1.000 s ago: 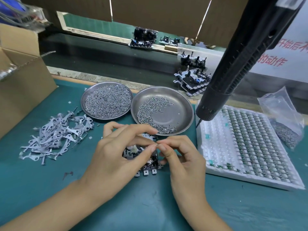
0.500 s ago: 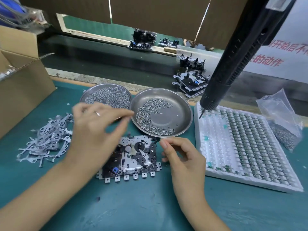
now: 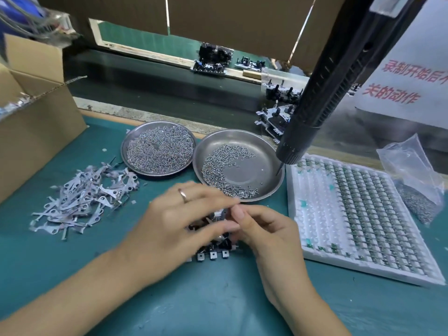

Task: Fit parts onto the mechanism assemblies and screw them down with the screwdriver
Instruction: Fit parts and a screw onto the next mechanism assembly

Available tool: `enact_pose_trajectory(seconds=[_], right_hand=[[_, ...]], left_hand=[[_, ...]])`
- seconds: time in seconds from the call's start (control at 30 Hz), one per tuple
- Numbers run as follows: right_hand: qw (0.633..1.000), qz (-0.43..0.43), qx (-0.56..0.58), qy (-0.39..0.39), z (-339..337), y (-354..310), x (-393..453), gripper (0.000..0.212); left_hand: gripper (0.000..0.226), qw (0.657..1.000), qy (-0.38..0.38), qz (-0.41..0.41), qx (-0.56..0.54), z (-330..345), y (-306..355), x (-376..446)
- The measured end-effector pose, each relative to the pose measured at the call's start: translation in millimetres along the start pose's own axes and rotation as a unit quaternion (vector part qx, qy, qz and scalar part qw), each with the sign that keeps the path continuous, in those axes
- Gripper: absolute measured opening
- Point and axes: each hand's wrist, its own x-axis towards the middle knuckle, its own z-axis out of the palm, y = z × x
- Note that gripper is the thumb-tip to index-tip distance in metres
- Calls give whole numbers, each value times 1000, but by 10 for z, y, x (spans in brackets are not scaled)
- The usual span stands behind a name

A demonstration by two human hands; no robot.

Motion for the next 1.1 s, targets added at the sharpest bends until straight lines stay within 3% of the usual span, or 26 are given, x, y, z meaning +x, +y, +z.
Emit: enact_pose_trajectory(seconds=[0.2,0.3,0.5,0.6,0.67,0.73,0.8,0.87,0.97,1.1], right_hand=[[997,33,-11,-74,-63,-58,17,7],[994,43,-13,-99,-79,-83,33,15],[987,69,11,-146,-35,-136,75,27],[992,39,-29,-116,55,-200,205,25],[994,13,-40,-96,145,-253,319,16],[991,-53,-121,-25,173,-270,470,20],[947,-110,-302,23,162,-263,639,18],[886,-76,-458,-19,163,-214,760,18],[821,-51,-565,-70,161,-86,872,26],[818,-109,-563,-49,163,-47,889,14]], left_hand=[[27,990,40,-47,-125,74,47,-49],[25,984,53,-54,-161,82,36,-64],[19,992,99,-23,-69,-13,-58,-20],[9,988,129,-77,-33,-58,-125,24],[8,973,131,-159,-108,-68,-112,44],[10,947,152,-212,-185,-90,-119,65],[10,925,185,-237,-232,-138,-155,94],[9,905,202,-258,-271,-163,-191,108],[13,900,187,-277,-281,-111,-194,79],[15,895,163,-287,-299,-24,-174,37]])
